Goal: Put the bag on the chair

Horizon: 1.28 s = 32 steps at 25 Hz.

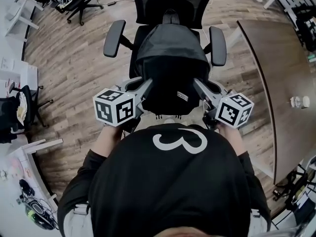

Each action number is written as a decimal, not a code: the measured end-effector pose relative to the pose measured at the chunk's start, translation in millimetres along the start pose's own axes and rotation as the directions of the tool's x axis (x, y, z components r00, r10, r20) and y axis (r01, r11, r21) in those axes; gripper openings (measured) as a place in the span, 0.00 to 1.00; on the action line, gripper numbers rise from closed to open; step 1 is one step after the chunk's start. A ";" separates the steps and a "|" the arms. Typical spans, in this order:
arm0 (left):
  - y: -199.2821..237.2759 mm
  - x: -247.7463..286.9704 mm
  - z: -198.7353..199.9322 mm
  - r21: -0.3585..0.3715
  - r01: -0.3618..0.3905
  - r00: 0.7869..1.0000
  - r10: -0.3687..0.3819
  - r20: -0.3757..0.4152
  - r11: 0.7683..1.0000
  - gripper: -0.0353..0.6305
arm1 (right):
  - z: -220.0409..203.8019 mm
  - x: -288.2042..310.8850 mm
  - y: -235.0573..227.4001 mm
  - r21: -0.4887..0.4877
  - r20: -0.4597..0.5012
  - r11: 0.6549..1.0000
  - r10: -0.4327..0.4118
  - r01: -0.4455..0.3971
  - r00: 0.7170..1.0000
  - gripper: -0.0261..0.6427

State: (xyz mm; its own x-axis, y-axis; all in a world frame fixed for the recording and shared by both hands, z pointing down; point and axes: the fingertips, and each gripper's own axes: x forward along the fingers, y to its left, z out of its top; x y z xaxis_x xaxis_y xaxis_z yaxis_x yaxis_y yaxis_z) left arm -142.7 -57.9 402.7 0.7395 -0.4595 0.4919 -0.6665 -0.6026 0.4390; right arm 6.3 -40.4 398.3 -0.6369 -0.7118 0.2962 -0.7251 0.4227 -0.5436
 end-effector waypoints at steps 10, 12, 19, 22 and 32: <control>16.5 22.8 31.8 0.011 -0.009 1.000 0.009 0.019 1.000 0.12 | 28.9 20.7 -19.1 -0.027 -0.002 1.000 -0.001 0.001 1.000 0.13; 17.9 30.0 35.9 0.007 -0.014 1.000 0.014 0.018 1.000 0.12 | 32.8 23.5 -26.5 -0.029 -0.008 1.000 0.004 -0.004 1.000 0.13; 28.0 62.4 57.3 -0.013 -0.044 0.999 0.044 0.009 0.999 0.12 | 56.6 40.6 -60.6 -0.026 -0.031 0.999 0.031 -0.032 0.999 0.13; 37.2 80.8 67.8 -0.023 -0.062 0.998 0.062 0.004 0.998 0.12 | 67.3 53.8 -80.0 -0.016 -0.046 0.999 0.042 -0.043 0.998 0.13; 68.8 135.2 117.0 -0.064 -0.115 0.993 0.116 0.007 0.991 0.12 | 119.9 100.0 -134.7 -0.024 -0.083 0.996 0.088 -0.090 0.993 0.13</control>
State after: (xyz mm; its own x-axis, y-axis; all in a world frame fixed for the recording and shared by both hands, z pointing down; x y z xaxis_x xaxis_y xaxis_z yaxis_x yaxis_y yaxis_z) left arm -77.5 -237.8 411.4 0.6579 -0.5305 0.5345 -0.7519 -0.5024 0.4270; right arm 71.6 -235.7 407.0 -0.7175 -0.6230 0.3115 -0.6711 0.4985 -0.5488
